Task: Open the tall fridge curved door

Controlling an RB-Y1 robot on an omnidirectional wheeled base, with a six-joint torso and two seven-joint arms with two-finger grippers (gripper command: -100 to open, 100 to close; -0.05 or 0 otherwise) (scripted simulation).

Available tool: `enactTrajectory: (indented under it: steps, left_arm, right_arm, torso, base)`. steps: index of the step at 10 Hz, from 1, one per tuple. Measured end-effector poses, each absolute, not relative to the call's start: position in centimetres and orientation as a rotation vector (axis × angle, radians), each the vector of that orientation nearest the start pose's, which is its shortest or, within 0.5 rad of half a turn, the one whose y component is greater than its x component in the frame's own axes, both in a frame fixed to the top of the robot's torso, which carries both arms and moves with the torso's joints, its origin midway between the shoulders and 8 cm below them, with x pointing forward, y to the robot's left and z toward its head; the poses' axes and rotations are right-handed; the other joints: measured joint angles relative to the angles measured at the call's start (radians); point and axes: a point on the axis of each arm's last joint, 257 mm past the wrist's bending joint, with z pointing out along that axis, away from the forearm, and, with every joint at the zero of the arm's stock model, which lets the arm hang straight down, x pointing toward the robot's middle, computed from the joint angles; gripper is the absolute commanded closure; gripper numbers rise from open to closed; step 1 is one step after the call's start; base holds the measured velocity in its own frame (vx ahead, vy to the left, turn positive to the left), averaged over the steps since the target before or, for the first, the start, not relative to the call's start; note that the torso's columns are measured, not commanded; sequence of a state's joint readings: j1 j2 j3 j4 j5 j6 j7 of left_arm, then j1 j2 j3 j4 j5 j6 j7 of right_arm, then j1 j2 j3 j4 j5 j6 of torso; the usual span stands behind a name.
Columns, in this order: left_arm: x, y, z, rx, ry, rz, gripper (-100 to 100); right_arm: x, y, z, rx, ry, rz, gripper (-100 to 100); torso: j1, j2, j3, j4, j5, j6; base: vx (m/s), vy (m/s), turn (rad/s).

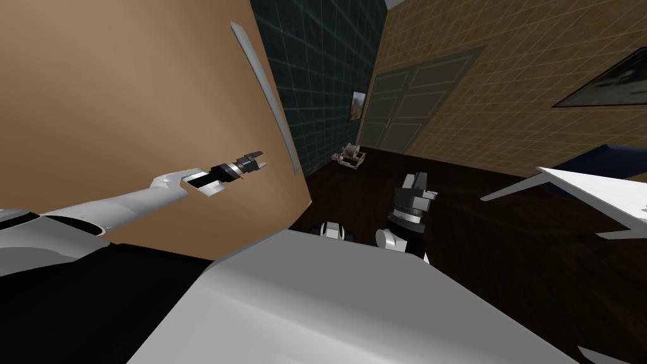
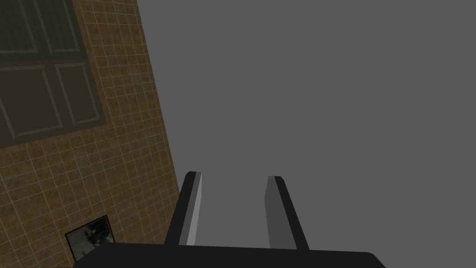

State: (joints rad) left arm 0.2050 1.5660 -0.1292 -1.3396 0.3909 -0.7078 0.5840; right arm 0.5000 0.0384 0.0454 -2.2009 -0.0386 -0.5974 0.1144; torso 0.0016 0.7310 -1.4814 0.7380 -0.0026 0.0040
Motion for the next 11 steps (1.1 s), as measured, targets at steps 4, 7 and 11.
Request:
enactTrajectory:
  steps: [4,7,11]
  left_arm:
    - [47.9,54.2,1.1,-0.576,1.643,-0.954,-100]
    - [48.2,56.3,3.3,-0.587,1.652,-0.885,-100]
    - [48.4,58.7,6.9,-0.594,1.645,-0.791,-100]
  right_arm:
    - [34.3,-27.3,0.8,0.66,0.571,1.265,0]
    - [34.3,-27.3,0.8,0.66,0.571,1.265,0]
    - [34.3,-27.3,0.8,0.66,0.571,1.265,0]
  torso:
    - [0.001,0.0,0.0,-0.001,0.001,0.0]
    - [0.0,-0.001,-0.001,-0.001,0.0,0.001]
    - [0.0,0.002,0.002,-0.001,0.002,-0.003]
  base:
    - [0.028,-0.061,-0.103]
    - [0.029,-0.05,-0.082]
    - [0.036,-0.052,-0.074]
